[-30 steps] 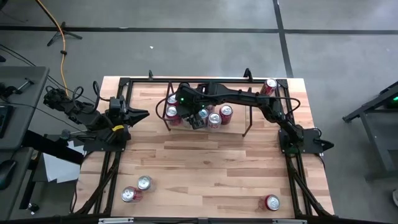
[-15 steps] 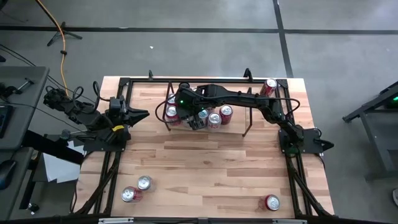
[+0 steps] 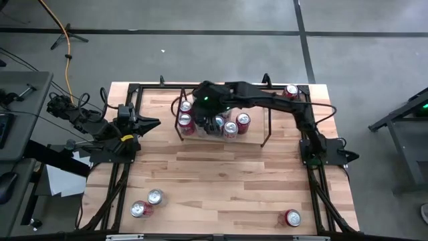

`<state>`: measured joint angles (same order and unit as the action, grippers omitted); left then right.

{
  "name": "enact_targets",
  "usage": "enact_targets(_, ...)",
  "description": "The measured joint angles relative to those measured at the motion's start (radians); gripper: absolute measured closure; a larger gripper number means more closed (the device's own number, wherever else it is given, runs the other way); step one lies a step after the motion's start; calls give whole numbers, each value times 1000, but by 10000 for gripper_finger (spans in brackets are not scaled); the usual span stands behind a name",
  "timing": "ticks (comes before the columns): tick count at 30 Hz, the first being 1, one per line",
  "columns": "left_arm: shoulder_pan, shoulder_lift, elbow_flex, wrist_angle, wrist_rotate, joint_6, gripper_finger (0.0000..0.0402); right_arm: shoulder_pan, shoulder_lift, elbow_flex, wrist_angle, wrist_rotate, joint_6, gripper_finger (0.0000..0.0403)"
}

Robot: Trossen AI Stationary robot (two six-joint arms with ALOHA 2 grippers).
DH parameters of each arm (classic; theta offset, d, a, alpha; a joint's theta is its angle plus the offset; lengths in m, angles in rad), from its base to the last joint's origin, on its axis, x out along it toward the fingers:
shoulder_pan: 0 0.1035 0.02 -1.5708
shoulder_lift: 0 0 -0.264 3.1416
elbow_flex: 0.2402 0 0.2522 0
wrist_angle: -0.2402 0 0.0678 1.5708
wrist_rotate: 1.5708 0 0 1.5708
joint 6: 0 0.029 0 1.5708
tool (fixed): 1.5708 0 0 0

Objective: Place canned beverage on shelf
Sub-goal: Put the white-pink soda can on the shelf aligned with the other white-pink soda cans

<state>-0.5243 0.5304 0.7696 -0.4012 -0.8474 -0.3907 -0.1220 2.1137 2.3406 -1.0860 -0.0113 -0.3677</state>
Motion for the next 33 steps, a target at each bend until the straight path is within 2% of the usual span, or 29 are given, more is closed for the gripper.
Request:
enact_targets(5, 0, 0, 0, 0, 0, 0, 402, 1, -50, 2, 67, -51, 392, 17)
enact_targets(10, 0, 0, 0, 0, 0, 0, 402, 7, -47, 1, 19, -65, 807, 17)
enact_targets(13, 0, 0, 0, 0, 0, 0, 401, 33, -31, 0, -34, 58, 982, 17)
enact_targets(17, 0, 0, 0, -1, 0, 0, 402, 92, -10, 0, -53, 339, 1168, 17)
enact_targets(20, 0, 0, 0, -4, 0, 0, 401, 121, 15, 0, -51, 442, 1338, 17)
enact_targets(23, 0, 0, 0, -4, 0, 1, 401, 138, 45, 0, -47, 477, 1428, 17)
enact_targets(33, 0, 0, 0, -5, 10, 34, 401, 143, 125, 1, -51, 479, 1550, 17)
